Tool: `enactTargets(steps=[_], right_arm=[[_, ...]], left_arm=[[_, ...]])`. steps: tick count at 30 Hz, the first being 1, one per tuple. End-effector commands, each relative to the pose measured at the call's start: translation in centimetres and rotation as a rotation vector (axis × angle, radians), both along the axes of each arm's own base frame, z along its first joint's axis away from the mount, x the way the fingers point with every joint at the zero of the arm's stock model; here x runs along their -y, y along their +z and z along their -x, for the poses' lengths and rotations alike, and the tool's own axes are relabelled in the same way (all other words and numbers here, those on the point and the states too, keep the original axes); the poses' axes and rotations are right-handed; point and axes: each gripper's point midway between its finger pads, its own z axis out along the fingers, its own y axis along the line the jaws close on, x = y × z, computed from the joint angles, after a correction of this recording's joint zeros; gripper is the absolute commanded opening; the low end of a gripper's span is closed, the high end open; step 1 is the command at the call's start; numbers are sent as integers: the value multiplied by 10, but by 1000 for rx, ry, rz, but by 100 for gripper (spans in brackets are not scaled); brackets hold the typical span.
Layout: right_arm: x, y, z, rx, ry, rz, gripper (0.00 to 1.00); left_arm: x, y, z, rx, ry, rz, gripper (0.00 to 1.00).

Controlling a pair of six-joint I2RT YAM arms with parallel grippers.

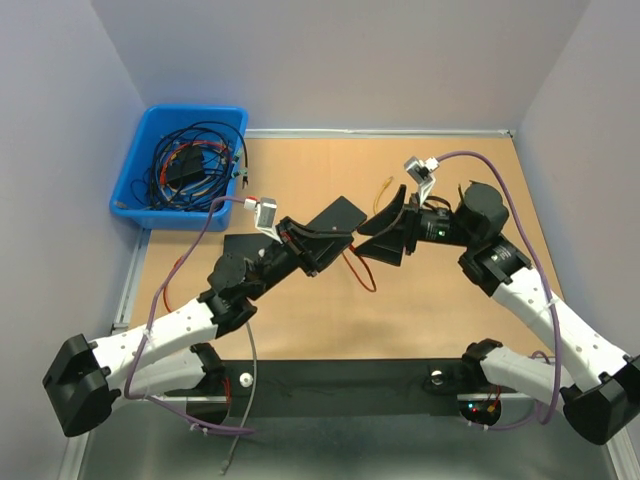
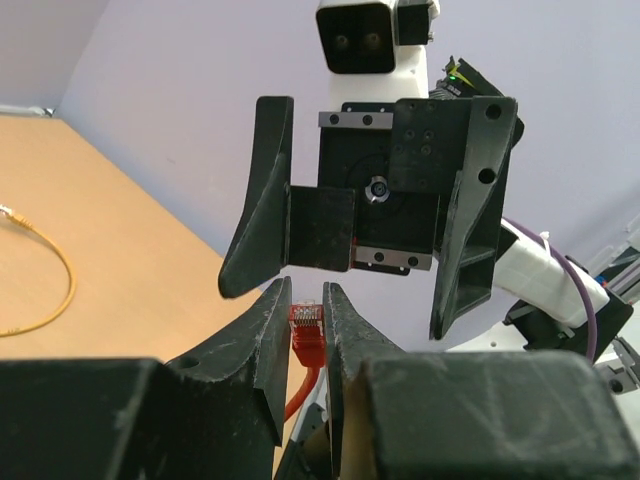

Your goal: Insert the plug into the switch port

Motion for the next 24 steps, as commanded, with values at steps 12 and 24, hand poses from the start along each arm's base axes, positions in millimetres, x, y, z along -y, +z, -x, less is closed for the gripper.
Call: enactTargets(steps=[12,24], right_arm=[[-3,51,-7,159,-17,-62,85],[-2,53,-2,146,-4,-87,65]], left_arm=[[-27,66,13,75,31,157,0],[-36,89,21,85,12,231,0]])
